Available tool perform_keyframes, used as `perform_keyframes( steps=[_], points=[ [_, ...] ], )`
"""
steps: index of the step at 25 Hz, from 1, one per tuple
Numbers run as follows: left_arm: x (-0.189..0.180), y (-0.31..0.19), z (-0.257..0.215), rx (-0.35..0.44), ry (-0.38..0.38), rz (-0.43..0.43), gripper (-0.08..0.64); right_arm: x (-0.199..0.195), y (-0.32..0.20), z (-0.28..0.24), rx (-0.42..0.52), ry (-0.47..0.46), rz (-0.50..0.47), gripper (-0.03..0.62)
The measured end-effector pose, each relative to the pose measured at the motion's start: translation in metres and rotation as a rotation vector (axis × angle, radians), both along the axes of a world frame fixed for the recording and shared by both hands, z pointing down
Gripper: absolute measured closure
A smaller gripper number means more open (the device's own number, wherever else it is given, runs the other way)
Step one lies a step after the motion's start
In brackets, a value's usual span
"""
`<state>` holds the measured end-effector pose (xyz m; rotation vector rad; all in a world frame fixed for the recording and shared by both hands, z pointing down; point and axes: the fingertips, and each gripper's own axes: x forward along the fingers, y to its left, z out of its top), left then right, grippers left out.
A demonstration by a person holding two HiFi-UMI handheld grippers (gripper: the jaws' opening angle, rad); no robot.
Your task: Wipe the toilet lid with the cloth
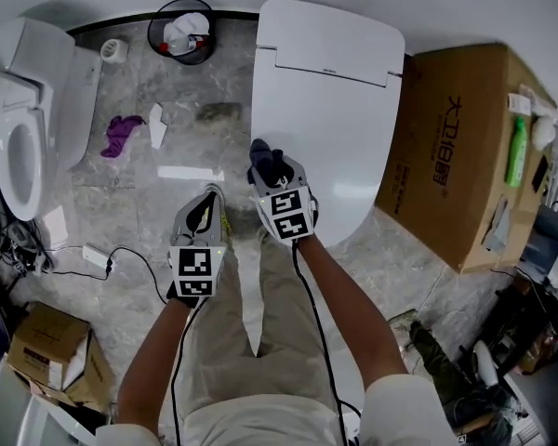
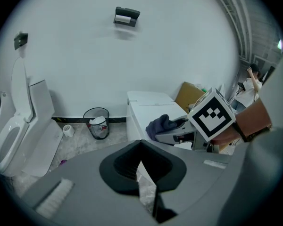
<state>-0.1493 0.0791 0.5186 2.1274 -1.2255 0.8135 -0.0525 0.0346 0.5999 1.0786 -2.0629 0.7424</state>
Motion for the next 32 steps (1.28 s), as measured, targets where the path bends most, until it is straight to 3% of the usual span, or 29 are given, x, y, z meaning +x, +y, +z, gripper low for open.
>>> perform_keyframes(
  steps=[6,12,32],
  points=[
    [-0.002,0.000,0.001,0.005,-0.008,0.028,0.560,-0.029,0.006,0.008,-0.018,-0.041,0.004,0.413],
    [0.001,-0.001,0.002,-0.002,-0.006,0.029,0.560,-0.031,0.007,0.027,-0.050,0.002,-0.007,0.414],
    [0.033,-0.002,0.007,-0.020,-0.004,0.081,0.560,0.021,0.004,0.037,-0.052,0.042,0.049,0.408]
  ],
)
